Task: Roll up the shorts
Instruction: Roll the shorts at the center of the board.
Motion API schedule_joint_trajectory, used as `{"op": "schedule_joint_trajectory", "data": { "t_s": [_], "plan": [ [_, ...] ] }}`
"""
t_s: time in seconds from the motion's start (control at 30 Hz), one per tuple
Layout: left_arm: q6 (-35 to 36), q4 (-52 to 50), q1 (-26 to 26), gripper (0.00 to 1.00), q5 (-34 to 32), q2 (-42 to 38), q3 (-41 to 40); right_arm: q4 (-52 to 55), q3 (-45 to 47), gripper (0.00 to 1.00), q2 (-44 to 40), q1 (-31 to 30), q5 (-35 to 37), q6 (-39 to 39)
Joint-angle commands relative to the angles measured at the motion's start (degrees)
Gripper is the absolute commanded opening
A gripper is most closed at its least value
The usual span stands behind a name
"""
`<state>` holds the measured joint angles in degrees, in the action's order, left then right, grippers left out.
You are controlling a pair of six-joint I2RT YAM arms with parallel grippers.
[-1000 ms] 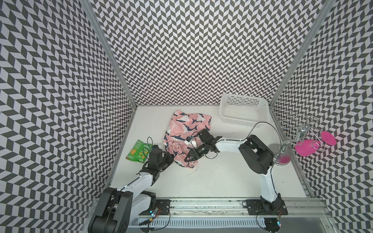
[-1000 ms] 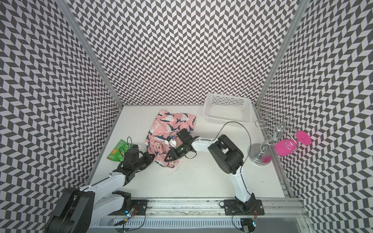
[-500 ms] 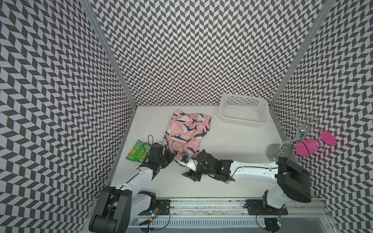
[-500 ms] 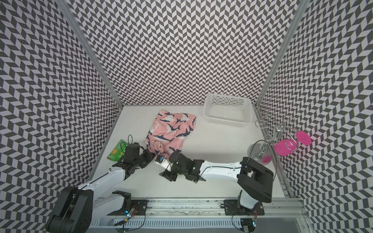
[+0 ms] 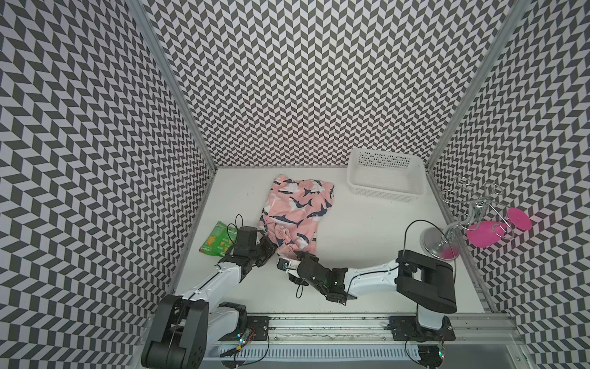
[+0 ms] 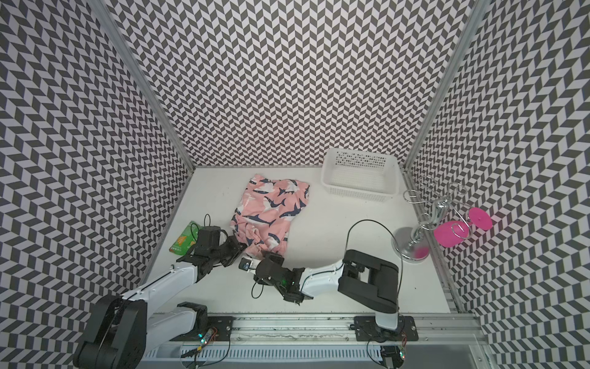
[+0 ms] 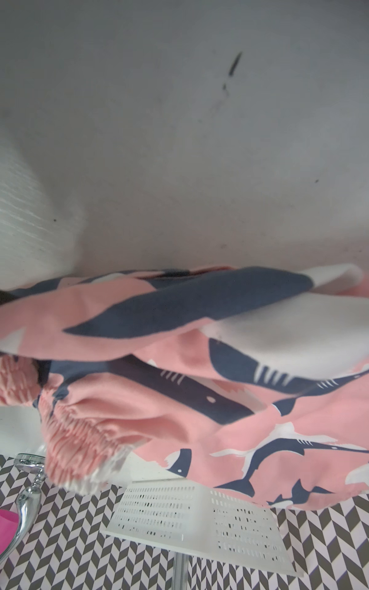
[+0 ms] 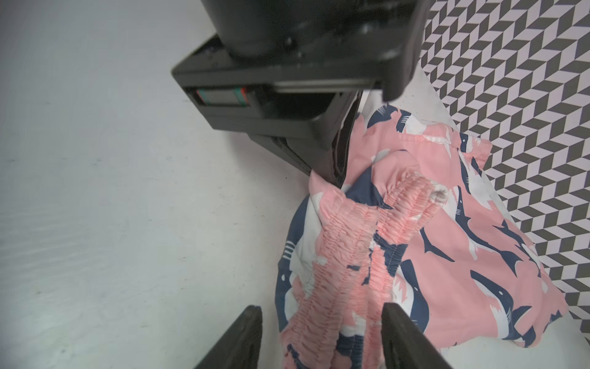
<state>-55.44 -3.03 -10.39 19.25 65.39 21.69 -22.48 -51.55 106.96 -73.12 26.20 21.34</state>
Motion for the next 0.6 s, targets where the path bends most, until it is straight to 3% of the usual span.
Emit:
{"op": "schedule_joint_trajectory", "data": {
  "t_s": [0.0,0.57],
  "plan": [
    [-0.4,-0.6,0.6,0.00,2.2,0.6,2.1,-5.4,-1.7,0.63,1.8,-0.3,3.2,1.8],
    [-1.1,0.6,2.1,0.00,4.9,1.1,2.2,-11.5,0.9,0.63,5.1,-3.3,8.3,4.1]
  ]
}}
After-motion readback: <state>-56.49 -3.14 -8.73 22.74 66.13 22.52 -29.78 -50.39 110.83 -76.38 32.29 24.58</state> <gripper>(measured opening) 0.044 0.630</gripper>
